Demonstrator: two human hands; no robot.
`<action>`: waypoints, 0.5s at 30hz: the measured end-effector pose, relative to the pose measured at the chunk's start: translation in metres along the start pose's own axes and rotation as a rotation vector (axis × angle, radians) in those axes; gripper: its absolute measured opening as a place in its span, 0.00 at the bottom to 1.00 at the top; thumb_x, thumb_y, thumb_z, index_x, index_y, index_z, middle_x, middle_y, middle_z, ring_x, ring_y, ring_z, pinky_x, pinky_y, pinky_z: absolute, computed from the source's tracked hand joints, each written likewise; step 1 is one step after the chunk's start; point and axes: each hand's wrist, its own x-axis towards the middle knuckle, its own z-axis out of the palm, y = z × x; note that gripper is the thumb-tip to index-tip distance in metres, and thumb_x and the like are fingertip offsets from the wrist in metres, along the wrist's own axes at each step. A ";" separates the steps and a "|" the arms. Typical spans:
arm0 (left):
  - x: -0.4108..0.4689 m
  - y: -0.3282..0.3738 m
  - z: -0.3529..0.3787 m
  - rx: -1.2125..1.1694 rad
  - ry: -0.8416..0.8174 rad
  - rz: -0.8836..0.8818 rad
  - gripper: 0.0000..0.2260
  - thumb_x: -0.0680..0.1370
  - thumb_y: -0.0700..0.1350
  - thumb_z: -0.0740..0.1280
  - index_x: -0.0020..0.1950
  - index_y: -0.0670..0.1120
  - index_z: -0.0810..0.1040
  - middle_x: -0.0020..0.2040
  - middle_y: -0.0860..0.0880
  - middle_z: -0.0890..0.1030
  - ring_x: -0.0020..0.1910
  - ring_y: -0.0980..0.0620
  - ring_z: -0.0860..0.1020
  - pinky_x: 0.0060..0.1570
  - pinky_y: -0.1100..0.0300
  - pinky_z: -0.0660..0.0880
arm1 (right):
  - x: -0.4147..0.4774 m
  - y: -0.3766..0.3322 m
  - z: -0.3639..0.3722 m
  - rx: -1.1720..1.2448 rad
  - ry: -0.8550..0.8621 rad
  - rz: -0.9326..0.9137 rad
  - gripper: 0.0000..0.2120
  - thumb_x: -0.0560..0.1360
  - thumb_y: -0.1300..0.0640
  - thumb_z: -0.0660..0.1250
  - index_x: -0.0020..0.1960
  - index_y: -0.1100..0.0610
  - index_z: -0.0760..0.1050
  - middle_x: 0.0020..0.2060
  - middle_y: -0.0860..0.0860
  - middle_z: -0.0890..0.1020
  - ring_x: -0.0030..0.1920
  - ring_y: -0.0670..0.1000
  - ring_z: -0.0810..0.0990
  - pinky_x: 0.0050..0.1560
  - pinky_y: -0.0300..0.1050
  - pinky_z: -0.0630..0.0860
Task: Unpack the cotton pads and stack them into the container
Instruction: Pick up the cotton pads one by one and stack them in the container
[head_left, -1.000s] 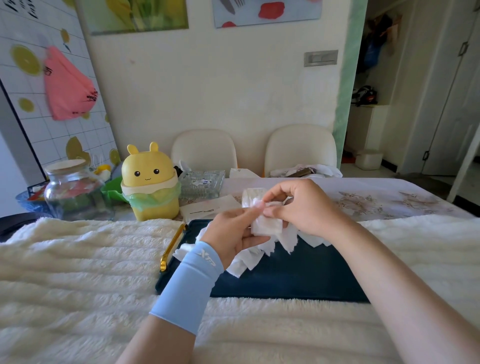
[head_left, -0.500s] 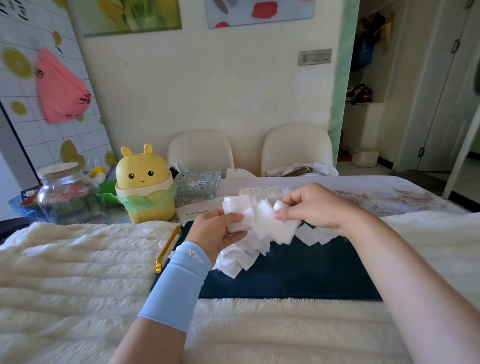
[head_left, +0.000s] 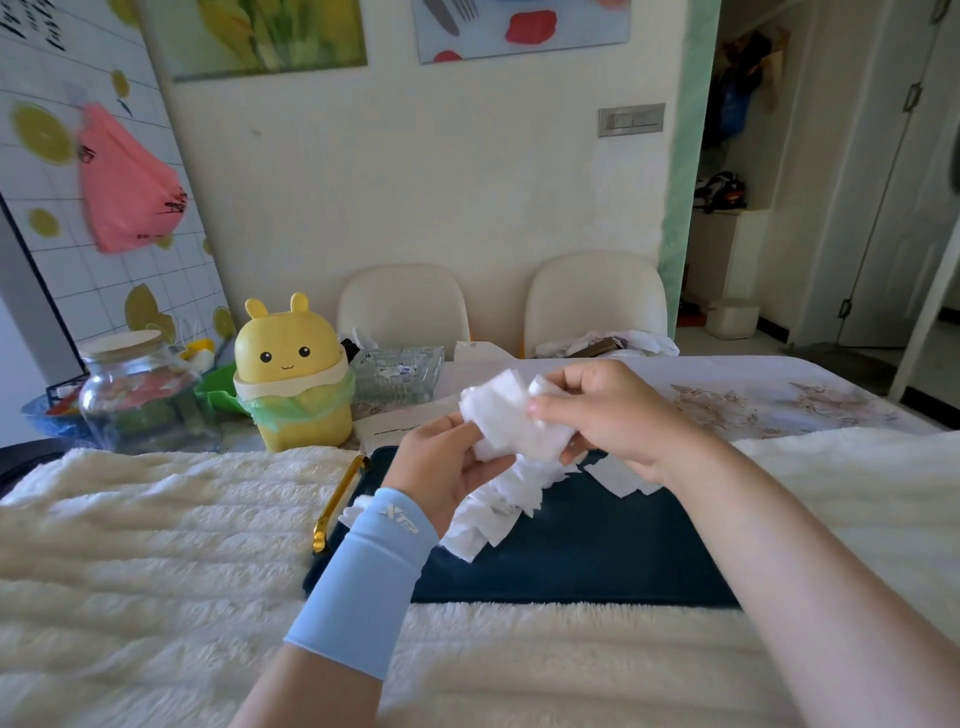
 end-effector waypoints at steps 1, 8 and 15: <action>-0.001 0.000 0.002 -0.029 -0.027 -0.008 0.09 0.82 0.38 0.63 0.58 0.37 0.79 0.53 0.38 0.84 0.48 0.44 0.85 0.48 0.54 0.83 | 0.001 0.001 0.002 -0.057 0.038 0.000 0.02 0.76 0.60 0.72 0.45 0.57 0.83 0.40 0.56 0.85 0.36 0.53 0.82 0.36 0.47 0.82; -0.001 0.003 0.003 -0.072 -0.058 -0.039 0.14 0.83 0.45 0.62 0.63 0.38 0.78 0.54 0.38 0.84 0.51 0.42 0.84 0.48 0.52 0.83 | -0.001 -0.001 0.005 -0.177 0.142 0.033 0.03 0.74 0.57 0.71 0.45 0.56 0.82 0.42 0.54 0.85 0.29 0.53 0.83 0.37 0.48 0.81; -0.001 0.001 0.002 0.051 -0.062 0.040 0.15 0.78 0.48 0.70 0.58 0.38 0.81 0.56 0.38 0.84 0.53 0.43 0.84 0.55 0.52 0.81 | -0.001 -0.003 0.006 -0.199 0.172 0.067 0.04 0.75 0.57 0.70 0.43 0.56 0.82 0.38 0.50 0.85 0.28 0.52 0.83 0.34 0.43 0.80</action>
